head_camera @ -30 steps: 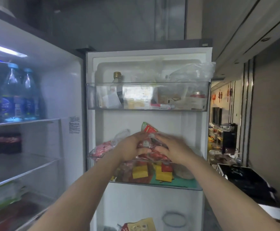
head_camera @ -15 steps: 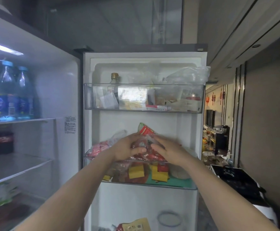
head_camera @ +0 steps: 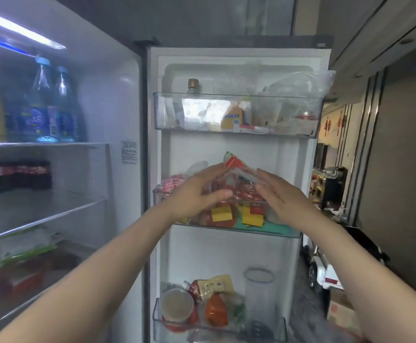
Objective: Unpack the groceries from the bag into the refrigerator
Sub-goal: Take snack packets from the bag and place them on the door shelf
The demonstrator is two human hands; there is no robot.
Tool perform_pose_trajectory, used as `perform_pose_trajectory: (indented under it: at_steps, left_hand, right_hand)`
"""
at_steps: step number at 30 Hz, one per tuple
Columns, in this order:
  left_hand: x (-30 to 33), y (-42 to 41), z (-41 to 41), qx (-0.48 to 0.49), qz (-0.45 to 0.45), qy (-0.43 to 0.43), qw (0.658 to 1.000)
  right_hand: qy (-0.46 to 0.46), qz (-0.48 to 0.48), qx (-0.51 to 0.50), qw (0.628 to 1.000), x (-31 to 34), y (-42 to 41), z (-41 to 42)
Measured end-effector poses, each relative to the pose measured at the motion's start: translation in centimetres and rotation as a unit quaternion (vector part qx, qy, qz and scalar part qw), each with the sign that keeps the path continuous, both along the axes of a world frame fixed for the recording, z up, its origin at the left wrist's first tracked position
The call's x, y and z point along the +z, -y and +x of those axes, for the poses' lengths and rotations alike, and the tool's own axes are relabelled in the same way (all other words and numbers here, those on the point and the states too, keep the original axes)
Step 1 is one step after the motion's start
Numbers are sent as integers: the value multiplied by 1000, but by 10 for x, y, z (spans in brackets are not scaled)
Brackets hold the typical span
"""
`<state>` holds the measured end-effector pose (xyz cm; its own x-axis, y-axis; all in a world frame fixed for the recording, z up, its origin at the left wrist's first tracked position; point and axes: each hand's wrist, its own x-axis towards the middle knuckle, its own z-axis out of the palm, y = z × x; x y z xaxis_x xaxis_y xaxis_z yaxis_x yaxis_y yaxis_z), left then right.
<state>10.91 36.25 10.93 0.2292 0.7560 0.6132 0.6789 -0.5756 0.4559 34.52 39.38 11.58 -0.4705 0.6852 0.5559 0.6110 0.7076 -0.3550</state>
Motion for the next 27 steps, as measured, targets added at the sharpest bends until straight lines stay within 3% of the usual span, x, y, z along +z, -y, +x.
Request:
perform_pose_trajectory:
  at_steps: [5,8,14,20,27]
  left_hand:
    - [-27,68,-3,-37,-3,2,999]
    - [-52,119,-18,23,2,1,1000]
    - [-124,265,-53,173,-69,6,982]
    - [-200,446,-42,281,-132,39,950]
    - [-283,653,-32,412,-224,114,876]
  right_hand:
    - [-4,-11,48,999,-33,46,-21]
    - [-8,-32,89,995,-61,75,-38]
    - [5,-91,176,980,-120,176,-64]
    - [7,-135,264,955,-191,303,-78]
    - [95,-200,375,900,-272,453,-100]
